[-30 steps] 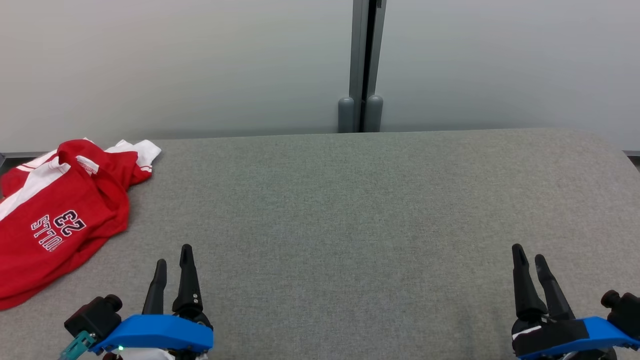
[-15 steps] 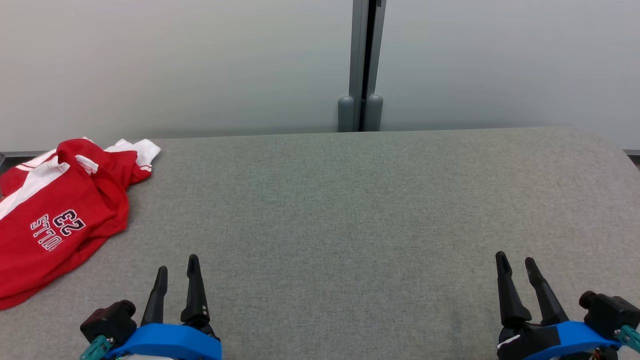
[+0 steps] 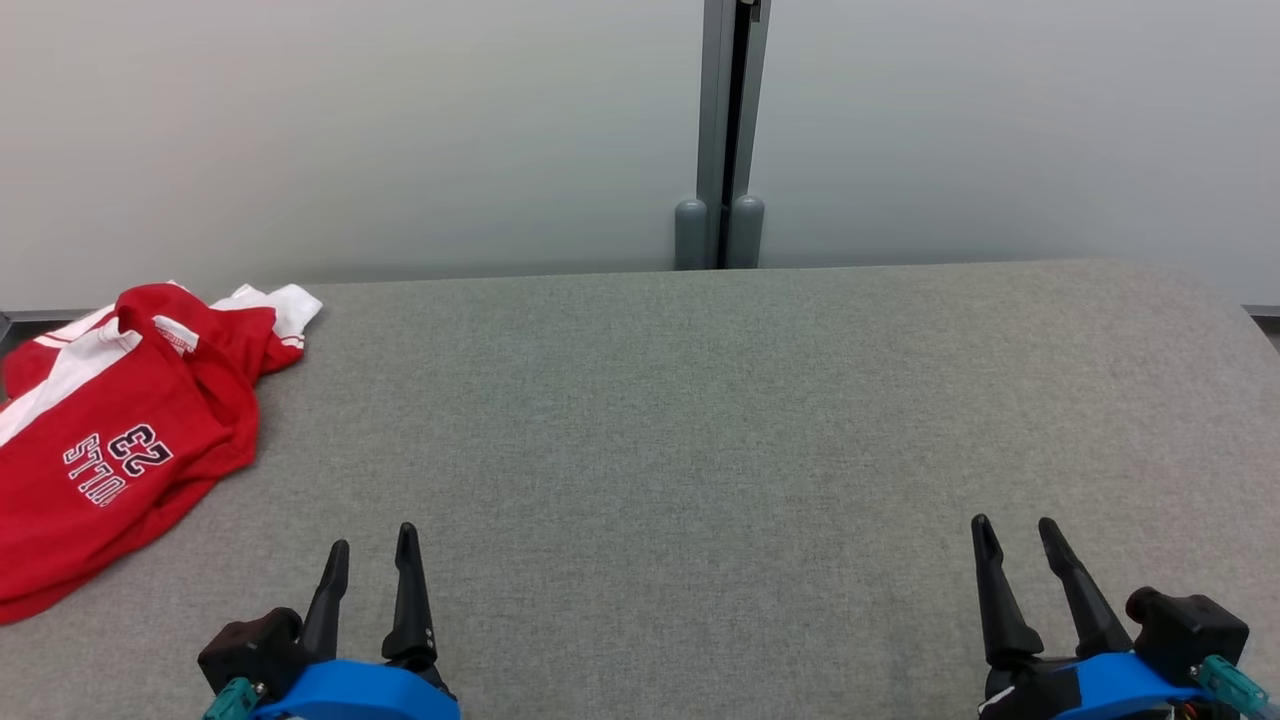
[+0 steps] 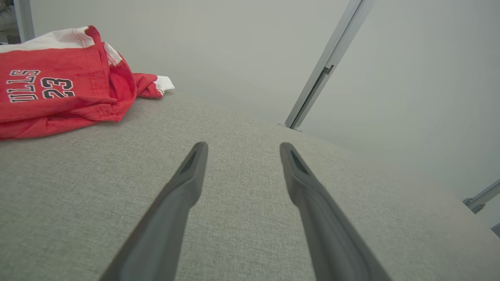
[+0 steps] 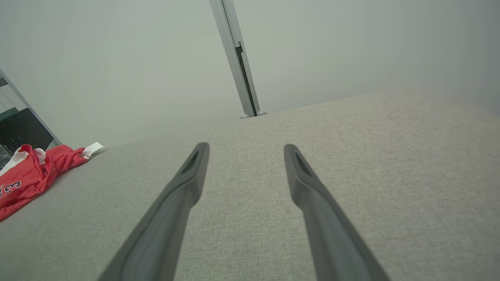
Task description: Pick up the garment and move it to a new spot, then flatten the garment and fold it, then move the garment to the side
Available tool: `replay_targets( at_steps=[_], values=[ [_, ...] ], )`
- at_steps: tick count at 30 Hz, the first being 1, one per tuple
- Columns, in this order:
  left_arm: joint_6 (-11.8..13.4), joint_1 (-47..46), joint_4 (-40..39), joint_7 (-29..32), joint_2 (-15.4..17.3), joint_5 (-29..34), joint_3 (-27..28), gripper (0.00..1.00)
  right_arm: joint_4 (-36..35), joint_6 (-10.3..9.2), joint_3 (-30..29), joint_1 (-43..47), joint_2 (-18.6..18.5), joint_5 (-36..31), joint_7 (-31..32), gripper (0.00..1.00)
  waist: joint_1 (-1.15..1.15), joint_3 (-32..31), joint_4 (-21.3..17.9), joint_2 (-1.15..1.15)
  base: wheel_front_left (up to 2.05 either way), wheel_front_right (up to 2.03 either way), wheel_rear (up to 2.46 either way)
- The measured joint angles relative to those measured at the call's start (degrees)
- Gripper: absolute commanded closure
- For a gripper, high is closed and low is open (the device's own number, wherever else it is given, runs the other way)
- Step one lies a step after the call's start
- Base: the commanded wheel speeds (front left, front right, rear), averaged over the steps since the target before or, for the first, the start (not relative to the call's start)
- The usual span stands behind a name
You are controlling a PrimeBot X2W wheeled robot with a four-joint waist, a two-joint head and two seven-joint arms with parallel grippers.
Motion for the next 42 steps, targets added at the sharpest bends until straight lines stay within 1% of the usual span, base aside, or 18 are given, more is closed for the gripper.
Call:
replay_targets(
  at_steps=[12,23,31,42],
  values=[
    [0.0,0.1,1.0,-1.4,0.1,5.0,-0.1,0.0,0.4,0.01,0.0,0.8,-0.1,-6.5,-1.5,0.0,0.0,-0.5,0.3,0.0,0.0,0.0,0.0],
    [0.3,0.5,2.8,-2.6,0.1,8.2,-0.8,0.0,0.5,0.01,0.6,0.9,-0.1,-11.8,-2.6,0.0,0.0,-0.5,0.4,0.0,0.0,0.0,0.0],
    [0.3,0.5,3.9,-3.5,0.1,10.6,-1.1,0.0,0.6,0.02,0.8,1.2,-0.2,-14.7,-3.6,0.0,0.0,-0.3,0.5,0.0,0.0,0.0,0.0],
    [0.3,0.4,5.4,-4.3,0.2,12.5,-1.5,0.0,1.2,0.03,1.2,1.2,-0.2,-16.3,-4.3,0.0,0.0,-0.3,0.5,0.0,0.0,0.0,0.0]
  ],
)
